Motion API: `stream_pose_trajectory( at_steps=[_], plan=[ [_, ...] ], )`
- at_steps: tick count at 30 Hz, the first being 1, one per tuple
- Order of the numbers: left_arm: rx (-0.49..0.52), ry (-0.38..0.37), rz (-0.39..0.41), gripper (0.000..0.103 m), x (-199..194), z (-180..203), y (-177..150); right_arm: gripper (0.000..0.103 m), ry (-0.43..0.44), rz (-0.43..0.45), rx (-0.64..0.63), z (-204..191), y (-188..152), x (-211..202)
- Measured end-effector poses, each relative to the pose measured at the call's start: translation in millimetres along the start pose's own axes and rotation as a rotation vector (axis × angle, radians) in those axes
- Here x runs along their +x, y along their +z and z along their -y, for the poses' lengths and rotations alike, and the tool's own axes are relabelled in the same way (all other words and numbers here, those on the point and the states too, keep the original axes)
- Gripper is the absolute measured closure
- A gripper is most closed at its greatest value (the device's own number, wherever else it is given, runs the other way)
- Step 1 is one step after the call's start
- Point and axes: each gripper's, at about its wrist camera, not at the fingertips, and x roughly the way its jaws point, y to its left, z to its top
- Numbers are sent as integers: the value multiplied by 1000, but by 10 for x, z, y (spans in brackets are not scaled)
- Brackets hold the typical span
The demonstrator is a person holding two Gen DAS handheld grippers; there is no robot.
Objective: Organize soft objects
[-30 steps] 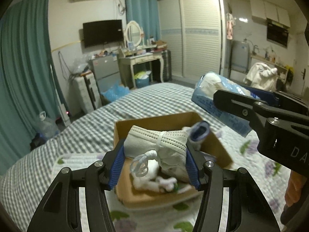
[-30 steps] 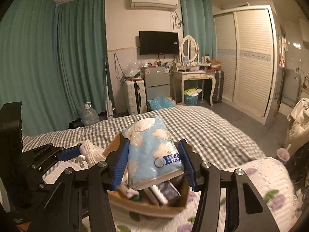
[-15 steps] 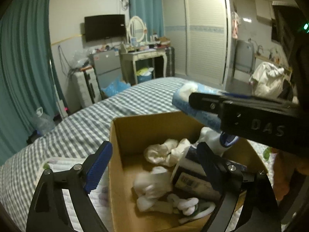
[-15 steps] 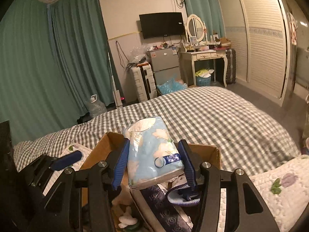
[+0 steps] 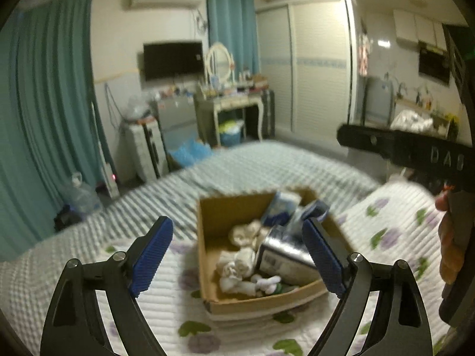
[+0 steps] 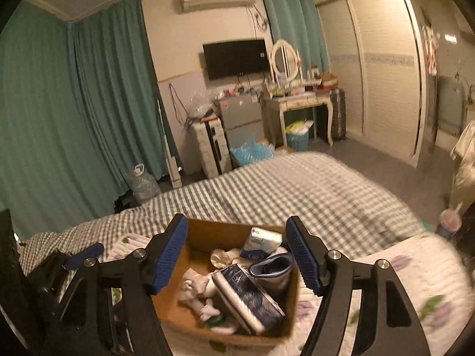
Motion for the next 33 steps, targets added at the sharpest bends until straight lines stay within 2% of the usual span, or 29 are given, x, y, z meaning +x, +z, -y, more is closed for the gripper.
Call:
stream_pose_trajectory(
  at_steps=[5,7,9,11,14,18,23,26,30,33],
  plan=[
    [5,22,116,13,-813,14,350,27,-16,97,-64,-273,240,-957],
    [10,51,159,13,-1126,29,429,21,-14,139,-93,-396,278,-1337],
    [2,62,205,13,-1458,42,472,11,-3,184,-111,-510,280,-1662],
    [-1,50,255,13,-1797,37,469,7,10,234,-120,-602,230,-1973],
    [8,84,314,13,-2115,23,400,0,23,291,-93,-672,118,-2341],
    [12,80,326,13,-2361,-40,228,0,24,340,-80,-720,-72,-2623],
    [-14,109,374,13,-2423,-144,-90,0,-11,394,-71,-672,-489,-2759],
    [-43,80,371,13,-2299,-171,-282,0,3,416,-44,-591,-757,-2666],
    [-35,115,348,13,-2041,-135,-546,0,-21,362,-20,-476,-1138,-2281],
    [-35,110,292,13,-1743,-103,-756,0,-46,285,-15,-411,-1353,-1942]
  ],
)
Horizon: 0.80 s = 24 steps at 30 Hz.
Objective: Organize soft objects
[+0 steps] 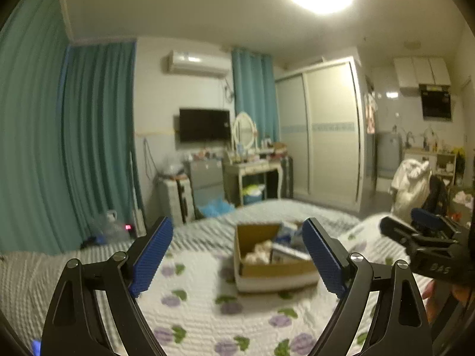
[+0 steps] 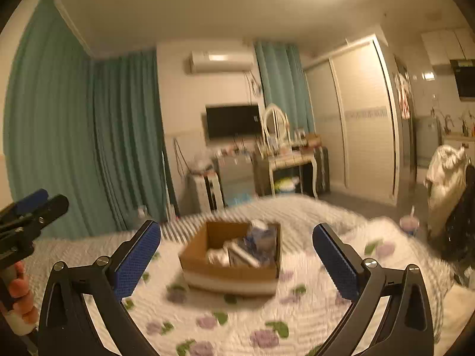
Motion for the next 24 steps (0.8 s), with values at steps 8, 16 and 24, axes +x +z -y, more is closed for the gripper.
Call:
stream_pose_trajectory(
  at_steps=[8,16,24],
  plan=[
    [42,12,-72,13,249,87,-372,0,-36,-100,-28,16,-300,350],
    [9,-4,-99,13,268,-11,-445,0,-46,-107,-16,47,-382,370],
    [3,-15,-114,13,278,-25,-472,0,-46,-108,-15,10,-377,365]
  ],
)
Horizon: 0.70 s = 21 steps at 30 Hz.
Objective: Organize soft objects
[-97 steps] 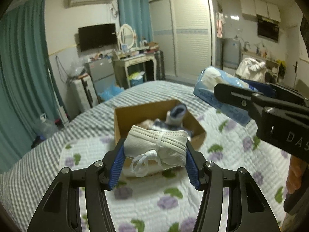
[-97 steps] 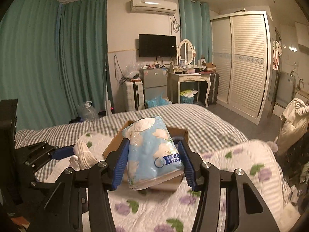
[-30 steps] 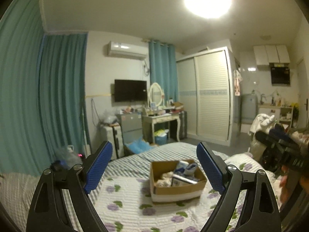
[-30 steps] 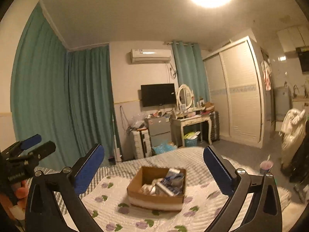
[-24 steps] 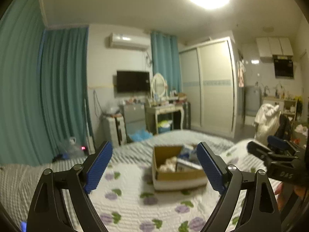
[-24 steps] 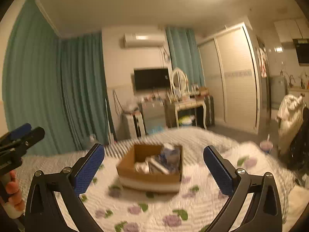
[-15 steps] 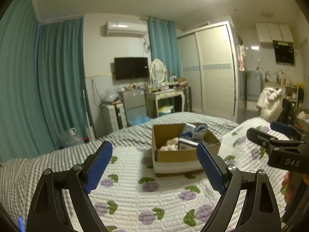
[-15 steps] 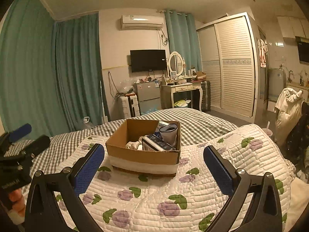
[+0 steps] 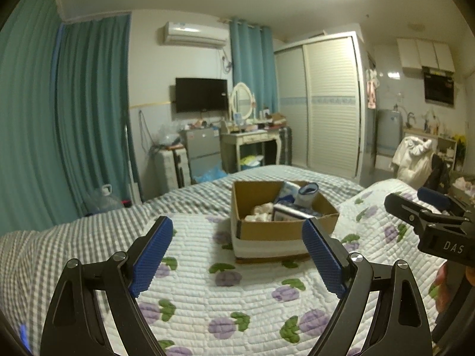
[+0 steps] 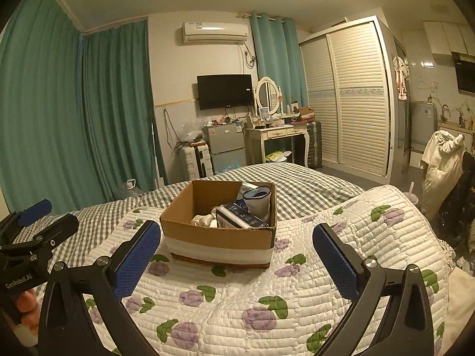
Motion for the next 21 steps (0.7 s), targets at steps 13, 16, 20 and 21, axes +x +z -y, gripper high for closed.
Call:
stream_pose_trajectory(
  at_steps=[13,16,20,21],
  plan=[
    [-12,-11,-8,13,-5,19,11,0,1,-10,-1,-20,-23,9],
    [-18,-14,-10,13,-5,11,10,0,1,-6,8,-9,-10,4],
    [-16,-8,-8,13,-3,3,12,0,-2,-3,9,-5,-7,-1],
    [-17,-7,-8,13,-5,0,7,0,0,-4,8,-4,-6,1]
  ],
)
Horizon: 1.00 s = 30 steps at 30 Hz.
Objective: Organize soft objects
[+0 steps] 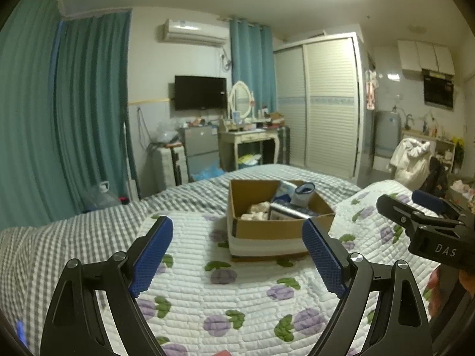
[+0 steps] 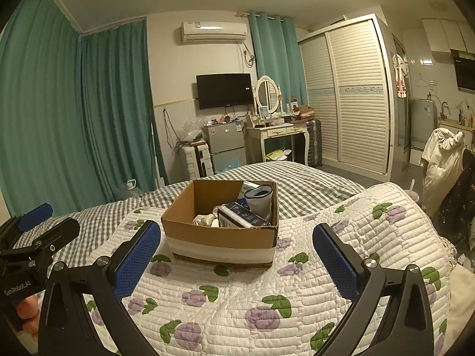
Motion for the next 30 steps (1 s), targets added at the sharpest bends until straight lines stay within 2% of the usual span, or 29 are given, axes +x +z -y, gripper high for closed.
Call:
stream_pose_trajectory(
  at_steps=[30],
  plan=[
    [11,-10,1,13,0,-13,-10,0,-1,0,-10,-31,7,-40]
  ],
)
